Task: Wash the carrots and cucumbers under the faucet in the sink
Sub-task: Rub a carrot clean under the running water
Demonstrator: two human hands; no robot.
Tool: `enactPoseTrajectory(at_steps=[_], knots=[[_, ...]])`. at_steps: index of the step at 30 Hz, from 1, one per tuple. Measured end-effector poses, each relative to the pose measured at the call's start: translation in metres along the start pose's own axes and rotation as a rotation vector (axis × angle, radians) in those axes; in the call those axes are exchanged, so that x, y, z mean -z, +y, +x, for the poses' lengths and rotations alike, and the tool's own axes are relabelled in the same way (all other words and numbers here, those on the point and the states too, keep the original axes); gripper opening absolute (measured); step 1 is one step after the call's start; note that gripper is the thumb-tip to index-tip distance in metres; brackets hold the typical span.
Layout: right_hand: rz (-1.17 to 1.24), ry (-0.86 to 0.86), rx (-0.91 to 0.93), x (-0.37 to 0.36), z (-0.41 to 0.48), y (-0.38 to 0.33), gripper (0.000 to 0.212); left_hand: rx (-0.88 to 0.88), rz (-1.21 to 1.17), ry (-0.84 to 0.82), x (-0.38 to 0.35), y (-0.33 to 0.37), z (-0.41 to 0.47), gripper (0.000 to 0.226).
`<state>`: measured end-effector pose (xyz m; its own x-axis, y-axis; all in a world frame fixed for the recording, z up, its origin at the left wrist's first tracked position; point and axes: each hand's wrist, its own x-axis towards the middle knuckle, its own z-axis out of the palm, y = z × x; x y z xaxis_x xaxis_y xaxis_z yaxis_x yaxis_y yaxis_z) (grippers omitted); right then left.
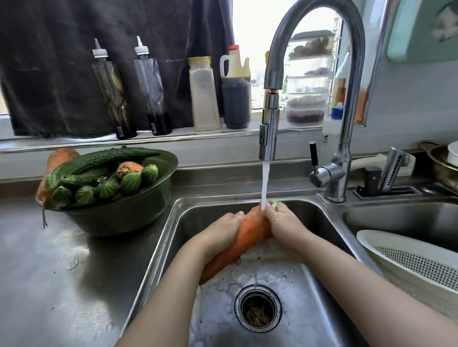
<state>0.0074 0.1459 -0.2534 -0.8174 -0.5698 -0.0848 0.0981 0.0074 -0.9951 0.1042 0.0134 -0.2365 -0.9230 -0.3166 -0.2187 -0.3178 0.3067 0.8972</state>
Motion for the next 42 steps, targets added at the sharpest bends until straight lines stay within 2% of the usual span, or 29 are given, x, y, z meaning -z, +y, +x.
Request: enactPoseTrajectory(at_steps=[2, 3, 4, 9, 11, 14, 16, 18, 21, 24, 26, 29, 32, 35, 39, 42], knots=[[0.083, -0.165, -0.004, 0.007, -0.007, -0.003, 0.022, 0.019, -0.038, -0.011, 0.002, -0.001, -0.001, 0.038], [0.080, -0.194, 0.018, 0.009, -0.010, -0.004, 0.023, 0.028, -0.065, -0.028, 0.003, -0.003, 0.000, 0.037], [0.071, -0.172, 0.029, 0.009, -0.011, -0.003, 0.026, 0.034, -0.093, -0.055, 0.004, -0.004, 0.000, 0.035], [0.059, 0.178, -0.052, 0.006, 0.005, 0.000, 0.039, 0.057, -0.284, -0.253, 0.006, -0.005, 0.000, 0.031], [0.019, 0.238, -0.030, 0.007, 0.008, 0.000, 0.040, 0.066, -0.311, -0.312, 0.005, -0.004, -0.001, 0.034], [0.054, 0.071, 0.011, 0.009, 0.004, 0.000, 0.038, 0.074, -0.243, -0.272, 0.004, -0.004, 0.001, 0.049], [0.090, -0.092, 0.017, 0.010, 0.000, 0.000, 0.047, 0.078, -0.207, -0.215, 0.003, -0.005, 0.003, 0.060], [0.107, -0.165, 0.024, 0.010, 0.001, 0.002, 0.055, 0.077, -0.211, -0.177, 0.004, -0.006, 0.003, 0.062], [0.078, -0.057, 0.076, 0.005, 0.004, 0.004, 0.046, 0.038, -0.269, -0.189, 0.004, -0.008, 0.004, 0.052], [0.104, 0.138, 0.074, 0.003, 0.009, 0.005, 0.027, 0.008, -0.346, -0.310, 0.002, -0.009, 0.003, 0.040], [0.104, 0.215, 0.053, 0.006, 0.011, 0.004, 0.032, -0.001, -0.364, -0.341, 0.001, -0.008, 0.002, 0.037], [0.068, 0.109, 0.057, 0.009, 0.010, 0.003, 0.035, -0.015, -0.259, -0.236, -0.010, -0.002, 0.000, 0.043], [0.105, -0.043, 0.023, 0.006, 0.005, 0.003, 0.027, -0.023, -0.203, -0.036, -0.024, 0.002, 0.000, 0.056], [0.181, -0.127, 0.015, 0.004, 0.002, 0.002, 0.018, -0.083, -0.098, 0.095, -0.022, -0.003, 0.005, 0.060], [0.125, -0.058, 0.100, 0.002, 0.001, 0.001, 0.019, -0.197, 0.002, 0.152, -0.020, -0.006, 0.011, 0.051], [0.065, 0.018, 0.125, 0.002, 0.005, 0.007, 0.022, -0.237, -0.026, 0.109, -0.026, -0.012, 0.017, 0.036]])
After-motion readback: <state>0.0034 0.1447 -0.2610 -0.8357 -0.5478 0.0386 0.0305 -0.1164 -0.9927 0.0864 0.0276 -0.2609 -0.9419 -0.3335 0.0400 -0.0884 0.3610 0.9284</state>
